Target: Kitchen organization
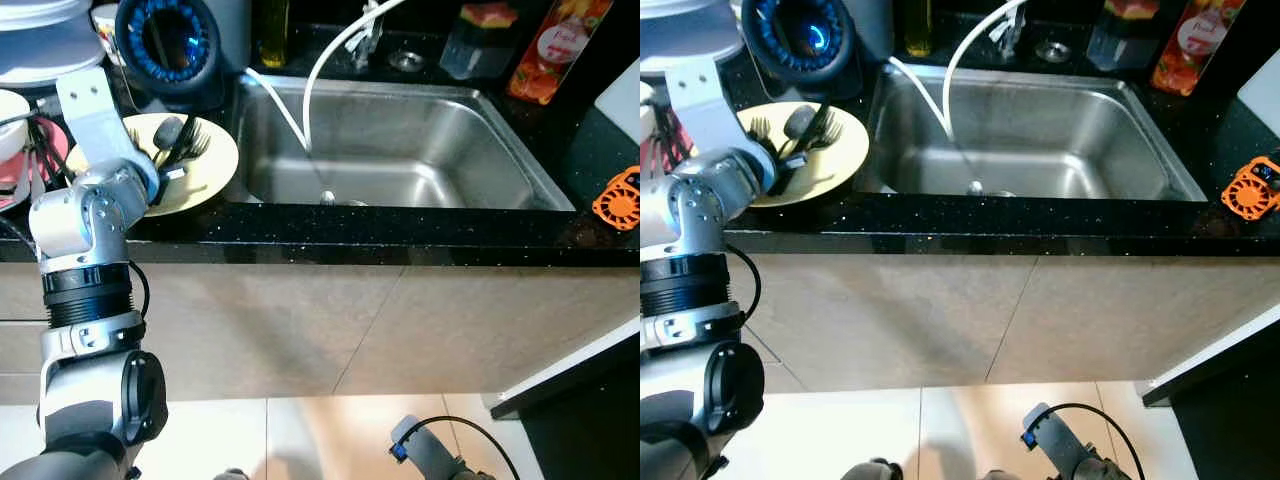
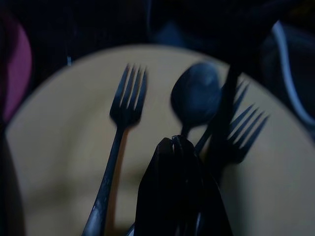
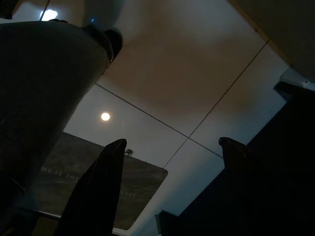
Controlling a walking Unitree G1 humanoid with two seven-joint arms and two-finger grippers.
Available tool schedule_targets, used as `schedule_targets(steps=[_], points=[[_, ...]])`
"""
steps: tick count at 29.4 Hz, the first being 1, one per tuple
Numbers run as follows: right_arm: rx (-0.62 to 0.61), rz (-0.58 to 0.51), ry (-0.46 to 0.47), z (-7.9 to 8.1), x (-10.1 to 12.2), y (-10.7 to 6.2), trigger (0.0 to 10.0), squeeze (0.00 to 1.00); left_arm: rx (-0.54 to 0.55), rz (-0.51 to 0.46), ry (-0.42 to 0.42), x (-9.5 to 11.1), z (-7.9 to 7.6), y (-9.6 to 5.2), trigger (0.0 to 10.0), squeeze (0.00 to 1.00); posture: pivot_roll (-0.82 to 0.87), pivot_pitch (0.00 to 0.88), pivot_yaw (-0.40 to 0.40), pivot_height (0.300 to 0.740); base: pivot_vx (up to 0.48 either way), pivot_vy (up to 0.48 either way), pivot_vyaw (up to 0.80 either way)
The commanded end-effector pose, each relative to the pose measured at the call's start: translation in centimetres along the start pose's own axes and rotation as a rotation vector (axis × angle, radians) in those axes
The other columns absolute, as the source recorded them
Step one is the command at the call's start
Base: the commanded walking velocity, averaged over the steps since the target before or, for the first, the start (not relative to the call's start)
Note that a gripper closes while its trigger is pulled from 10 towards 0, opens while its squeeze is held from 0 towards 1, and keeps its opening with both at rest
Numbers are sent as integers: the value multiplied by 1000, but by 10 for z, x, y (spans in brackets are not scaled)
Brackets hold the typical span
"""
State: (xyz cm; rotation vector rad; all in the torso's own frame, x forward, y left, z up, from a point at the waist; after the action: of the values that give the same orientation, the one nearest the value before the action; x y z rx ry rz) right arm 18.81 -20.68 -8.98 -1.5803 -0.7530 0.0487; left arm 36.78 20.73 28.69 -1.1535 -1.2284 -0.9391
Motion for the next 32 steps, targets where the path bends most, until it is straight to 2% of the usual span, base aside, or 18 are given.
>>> schedule_targets(steps=[1, 6, 15, 16, 17, 19, 21, 22, 24, 25, 32], points=[[-2, 17, -4, 1, -4, 0, 10000, 0, -8, -3, 20, 1, -8, -4, 0, 0, 111, 110, -77, 740, 0, 0, 0], [0, 17, -10, 2, -4, 0, 10000, 0, -1, -54, 48, 9, -14, -8, 0, 0, 111, 104, -78, 740, 0, 0, 0], [0, 17, -13, 2, -4, 0, 10000, 0, -9, -54, 51, 7, -18, -10, 0, 0, 110, 102, -79, 740, 0, 0, 0], [-2, 17, -14, 2, -4, 0, 10000, 0, -31, -20, 47, -2, -20, -8, 10000, 588, 101, 101, -77, 740, 0, 0, 0], [-4, 19, -14, 1, -5, 0, 10000, 0, -54, 14, 52, -11, -22, -6, 10000, 1000, 98, 104, -77, 740, 0, 0, 0], [-8, 21, -14, 0, -6, -1, 10000, 0, -79, 67, 63, -24, -26, -3, 10000, 1000, 97, 105, -76, 740, 0, 0, 0], [-9, 24, -13, -1, -8, -1, 10000, 0, -68, 84, 77, -26, -25, -2, 10000, 1000, 97, 107, -75, 740, 0, 0, 0], [-9, 25, -12, -1, -8, -1, 10000, 0, -69, 86, 76, -27, -25, -1, 10000, 529, 97, 107, -75, 740, 0, 0, 0], [-10, 26, -11, -1, -9, -1, 10000, 0, -71, 88, 76, -28, -25, -1, 10000, 529, 97, 107, -75, 740, 0, 0, 0], [-10, 27, -11, -1, -9, -1, 10000, 0, -80, 93, 79, -29, -25, 0, 10000, 0, 96, 110, -75, 740, 0, 0, 0], [-11, 30, -8, -1, -11, -1, 10000, 0, -72, 114, 83, -34, -23, 2, 10000, 0, 93, 116, -75, 740, 0, 0, 0]])
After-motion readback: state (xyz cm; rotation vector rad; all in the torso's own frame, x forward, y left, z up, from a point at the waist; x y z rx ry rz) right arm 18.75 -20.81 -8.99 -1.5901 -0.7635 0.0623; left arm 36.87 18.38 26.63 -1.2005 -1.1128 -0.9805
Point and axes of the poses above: a point about 5 cm out from each wrist's last joint towards the gripper, its own y axis pointing out of the wrist towards the gripper, its own x axis along the axis of the wrist's last joint, z = x × y, the point moved 1 cm from there along y, pointing out of the wrist towards the gripper, and after that the axes turned 9 degrees about y, right-handed, at the moved point
